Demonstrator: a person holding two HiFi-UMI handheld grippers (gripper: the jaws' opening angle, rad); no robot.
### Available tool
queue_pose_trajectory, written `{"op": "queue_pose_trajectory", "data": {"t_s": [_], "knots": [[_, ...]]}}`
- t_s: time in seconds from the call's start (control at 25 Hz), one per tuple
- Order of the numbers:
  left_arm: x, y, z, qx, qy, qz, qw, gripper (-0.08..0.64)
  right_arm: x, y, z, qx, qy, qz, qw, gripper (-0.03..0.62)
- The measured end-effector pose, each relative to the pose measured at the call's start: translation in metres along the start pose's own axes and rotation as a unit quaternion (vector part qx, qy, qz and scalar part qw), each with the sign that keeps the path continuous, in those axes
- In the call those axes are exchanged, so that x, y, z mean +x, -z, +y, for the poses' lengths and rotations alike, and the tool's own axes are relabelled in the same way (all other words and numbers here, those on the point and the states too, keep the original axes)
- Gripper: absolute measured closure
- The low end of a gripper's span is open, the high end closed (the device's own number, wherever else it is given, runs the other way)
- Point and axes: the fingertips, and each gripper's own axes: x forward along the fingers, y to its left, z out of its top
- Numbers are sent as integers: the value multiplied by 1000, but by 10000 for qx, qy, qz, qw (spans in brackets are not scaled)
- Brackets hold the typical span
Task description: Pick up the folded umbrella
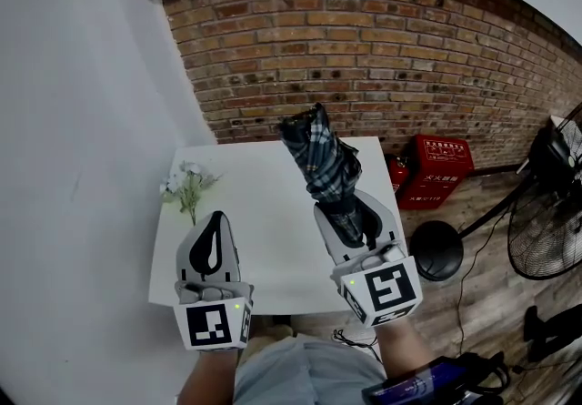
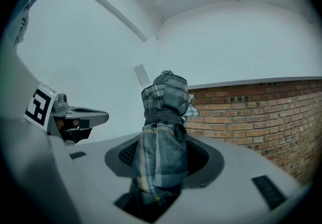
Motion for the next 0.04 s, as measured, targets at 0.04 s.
{"op": "queue_pose_trajectory", "data": {"t_s": [0.04], "knots": [[0,1,1,-1,5,5,10000,554,1,0,0,-2,5,2,10000,402]]}}
